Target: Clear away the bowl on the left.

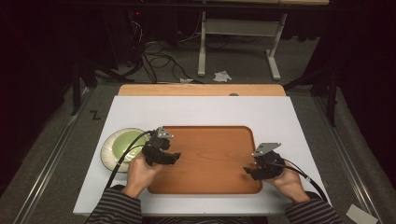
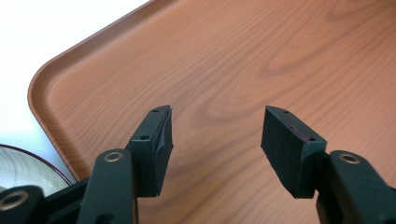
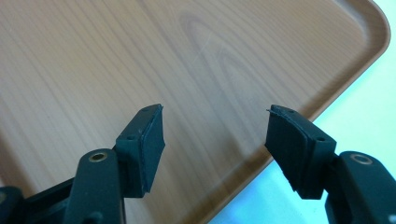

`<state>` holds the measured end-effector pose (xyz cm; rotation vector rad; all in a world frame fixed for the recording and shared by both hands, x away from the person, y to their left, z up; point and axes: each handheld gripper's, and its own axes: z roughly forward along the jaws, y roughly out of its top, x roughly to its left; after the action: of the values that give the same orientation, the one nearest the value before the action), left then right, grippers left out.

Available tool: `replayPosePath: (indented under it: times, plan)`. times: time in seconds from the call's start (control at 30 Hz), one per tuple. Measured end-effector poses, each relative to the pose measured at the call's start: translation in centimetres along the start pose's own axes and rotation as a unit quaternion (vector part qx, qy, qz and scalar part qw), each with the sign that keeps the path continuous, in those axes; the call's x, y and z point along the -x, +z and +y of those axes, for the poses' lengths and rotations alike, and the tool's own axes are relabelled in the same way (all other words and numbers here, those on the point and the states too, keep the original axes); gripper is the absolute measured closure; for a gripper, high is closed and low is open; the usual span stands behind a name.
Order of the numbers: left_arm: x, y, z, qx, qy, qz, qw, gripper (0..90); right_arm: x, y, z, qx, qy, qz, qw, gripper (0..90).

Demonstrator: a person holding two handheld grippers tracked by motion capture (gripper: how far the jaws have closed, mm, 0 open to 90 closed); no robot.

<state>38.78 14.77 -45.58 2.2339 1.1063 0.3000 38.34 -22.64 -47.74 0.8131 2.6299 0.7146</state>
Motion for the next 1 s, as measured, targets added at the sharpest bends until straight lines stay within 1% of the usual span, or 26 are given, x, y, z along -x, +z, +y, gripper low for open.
replayPosePath:
  times: [0.17, 0.27, 0.3, 0.37, 0.4, 0.43, 0.6, 0.7, 0.8, 0.83, 0.87, 0.9, 0.93, 0.97, 1.0]
  plan:
    - [-0.1, -0.1, -0.1, -0.002, 0.003, 0.003, 1.0, 43.2, -0.2, -0.1, 0.0, 0.003, -0.004, 0.001, 1.0, 38.9]
    - [-0.3, -0.3, -0.1, 0.001, 0.003, 0.005, 1.0, 43.2, -0.2, -0.1, 0.0, -0.002, -0.002, 0.002, 1.0, 38.9]
    - [-0.3, -0.4, -0.1, 0.001, 0.003, 0.006, 1.0, 43.1, -0.2, 0.0, 0.0, -0.001, -0.006, 0.002, 1.0, 38.9]
    - [-0.4, -0.5, -0.2, 0.001, 0.002, 0.008, 1.0, 43.1, -0.2, 0.0, 0.0, -0.002, -0.006, 0.002, 1.0, 38.8]
    - [-0.4, -0.5, -0.2, 0.003, 0.001, 0.01, 0.9999, 43.0, -0.2, 0.1, 0.1, -0.006, -0.005, 0.003, 1.0, 38.8]
    - [-0.6, -0.7, -0.2, 0.008, -0.003, 0.011, 0.9999, 43.0, -0.3, 0.1, 0.1, -0.003, -0.006, 0.001, 1.0, 38.8]
    - [-0.8, -0.9, -0.2, 0.006, -0.004, 0.012, 0.9999, 43.0, -0.2, 0.1, 0.0, -0.004, -0.008, 0.003, 1.0, 38.8]
    - [-1.0, -1.1, -0.2, 0.01, -0.008, 0.014, 0.9998, 43.0, -0.2, 0.0, 0.0, -0.005, -0.011, 0.004, 0.9999, 38.8]
    - [-1.2, -1.5, -0.3, 0.017, -0.013, 0.016, 0.9996, 43.0, -0.3, 0.0, 0.0, -0.006, -0.009, 0.005, 0.9999, 38.7]
    - [-1.5, -1.8, -0.3, 0.02, -0.019, 0.014, 0.9995, 43.0, -0.2, 0.0, 0.0, -0.006, -0.01, 0.005, 0.9999, 38.7]
    - [-1.5, -1.8, -0.3, 0.02, -0.019, 0.014, 0.9995, 43.0, -0.2, 0.0, 0.0, -0.006, -0.01, 0.005, 0.9999, 38.7]
    - [-1.6, -1.9, -0.4, 0.025, -0.027, 0.005, 0.9993, 43.0, -0.2, 0.0, 0.0, -0.005, -0.01, 0.005, 0.9999, 38.8]
    - [-1.6, -2.0, -0.4, 0.028, -0.03, 0.002, 0.9991, 43.0, -0.2, 0.0, 0.0, -0.006, -0.009, 0.005, 0.9999, 38.7]
    - [-1.6, -2.1, -0.4, 0.031, -0.029, 0.004, 0.9991, 43.0, -0.2, 0.0, 0.0, -0.006, -0.009, 0.005, 0.9999, 38.7]
    - [-1.6, -2.2, -0.4, 0.029, -0.025, 0.01, 0.9992, 43.1, -0.2, 0.0, 0.1, -0.005, -0.007, 0.005, 0.9999, 38.7]
